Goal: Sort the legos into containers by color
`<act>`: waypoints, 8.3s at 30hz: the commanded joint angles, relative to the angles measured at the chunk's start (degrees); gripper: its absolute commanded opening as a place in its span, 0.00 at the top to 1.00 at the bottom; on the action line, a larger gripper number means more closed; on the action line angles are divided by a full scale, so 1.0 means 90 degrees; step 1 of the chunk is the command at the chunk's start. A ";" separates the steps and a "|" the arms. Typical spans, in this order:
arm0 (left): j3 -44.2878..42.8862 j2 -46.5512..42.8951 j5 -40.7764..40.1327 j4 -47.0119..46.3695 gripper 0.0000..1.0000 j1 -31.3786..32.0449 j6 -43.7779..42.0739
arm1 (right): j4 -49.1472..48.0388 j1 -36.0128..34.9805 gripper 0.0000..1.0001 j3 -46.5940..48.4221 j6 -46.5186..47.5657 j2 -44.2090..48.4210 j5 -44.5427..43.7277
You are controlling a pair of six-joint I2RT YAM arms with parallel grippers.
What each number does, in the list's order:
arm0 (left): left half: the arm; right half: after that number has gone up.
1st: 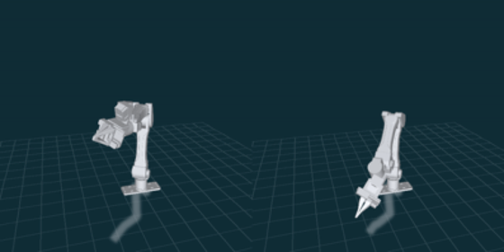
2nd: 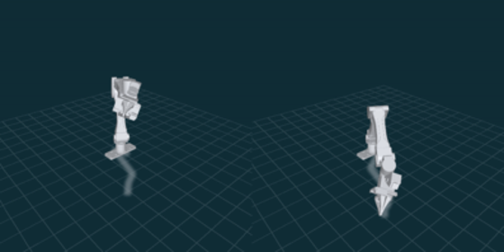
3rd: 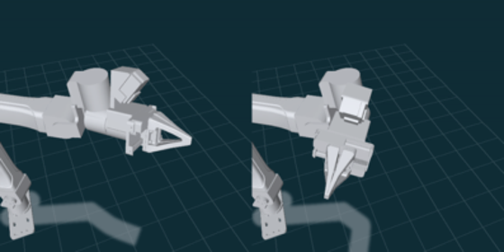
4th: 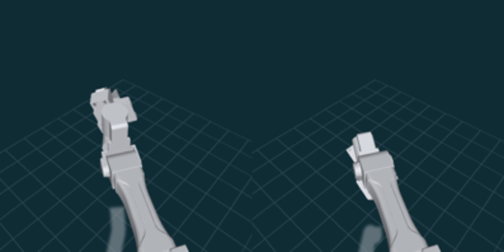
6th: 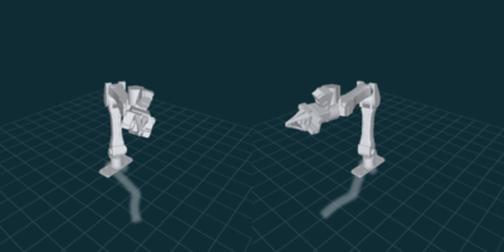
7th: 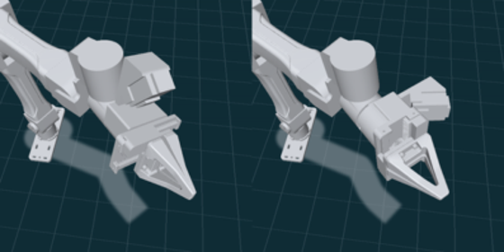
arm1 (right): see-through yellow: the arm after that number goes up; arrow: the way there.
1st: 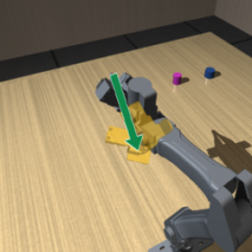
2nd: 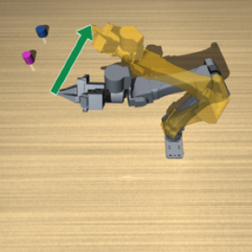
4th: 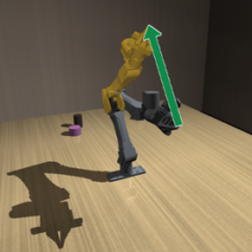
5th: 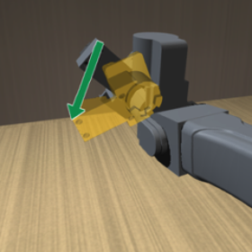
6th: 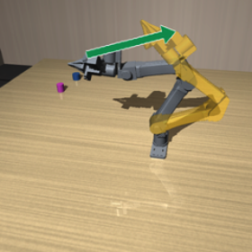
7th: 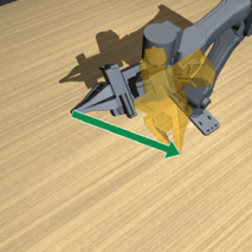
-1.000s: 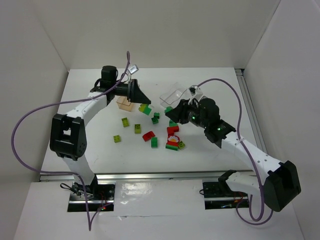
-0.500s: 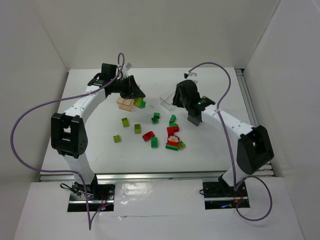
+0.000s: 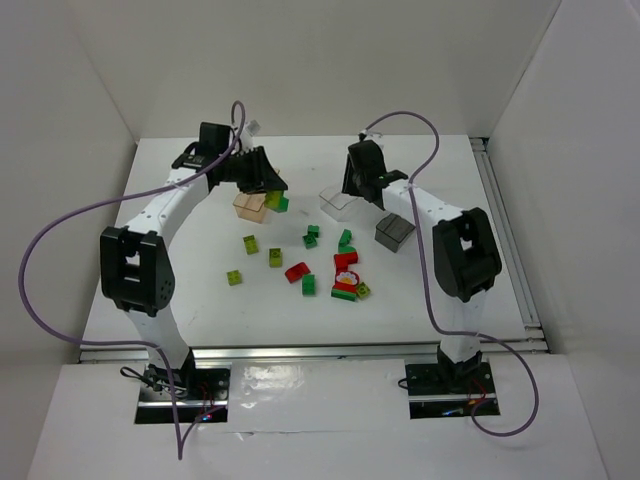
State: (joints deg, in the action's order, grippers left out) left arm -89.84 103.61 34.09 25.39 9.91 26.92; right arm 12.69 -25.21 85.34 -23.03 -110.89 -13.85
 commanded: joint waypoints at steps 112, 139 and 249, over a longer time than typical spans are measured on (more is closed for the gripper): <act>-0.1374 0.2198 -0.4363 0.1778 1.00 0.1594 -0.0198 | 0.0007 0.0292 0.27 0.0157 0.0499 0.0231 0.0884; -0.0877 0.2003 -0.4481 0.1896 0.54 0.1653 -0.0432 | 0.0133 0.0292 0.26 -0.0859 0.0215 0.1403 0.0805; 0.0471 -0.0370 0.4113 -0.2742 1.00 -0.0232 0.0719 | -0.4565 0.1004 1.00 -0.2754 -0.1505 0.1882 0.8013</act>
State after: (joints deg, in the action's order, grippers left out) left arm -84.95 102.74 70.70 5.37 11.99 28.58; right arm -34.17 -19.25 62.24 -42.48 -96.07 58.00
